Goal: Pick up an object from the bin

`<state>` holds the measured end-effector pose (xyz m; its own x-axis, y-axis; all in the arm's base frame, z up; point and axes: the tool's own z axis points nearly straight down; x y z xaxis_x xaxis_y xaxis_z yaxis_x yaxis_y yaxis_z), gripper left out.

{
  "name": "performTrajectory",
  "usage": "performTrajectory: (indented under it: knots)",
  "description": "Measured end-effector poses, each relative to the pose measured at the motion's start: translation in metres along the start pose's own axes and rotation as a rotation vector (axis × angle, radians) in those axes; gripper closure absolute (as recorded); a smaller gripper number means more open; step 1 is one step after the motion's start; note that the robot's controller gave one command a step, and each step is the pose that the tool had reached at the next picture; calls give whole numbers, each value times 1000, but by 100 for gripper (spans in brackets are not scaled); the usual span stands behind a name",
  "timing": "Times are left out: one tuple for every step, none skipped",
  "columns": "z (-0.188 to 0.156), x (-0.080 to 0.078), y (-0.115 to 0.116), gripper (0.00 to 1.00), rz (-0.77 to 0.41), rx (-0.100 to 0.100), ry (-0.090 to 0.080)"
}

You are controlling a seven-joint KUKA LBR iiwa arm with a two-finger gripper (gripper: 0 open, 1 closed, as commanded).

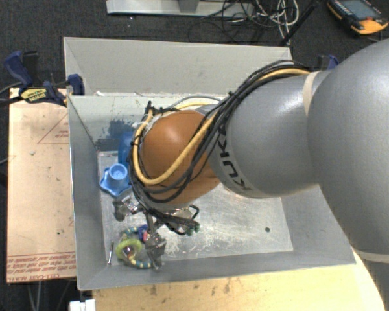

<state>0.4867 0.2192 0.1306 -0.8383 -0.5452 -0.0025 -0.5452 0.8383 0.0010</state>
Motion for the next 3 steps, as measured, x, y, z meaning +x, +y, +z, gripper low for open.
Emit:
performTrajectory:
  knots:
    - [36,-9,13,0,-163,1,0]
    - [57,-8,15,100,-485,3,-7]
    - [57,-8,15,100,-485,3,-7]
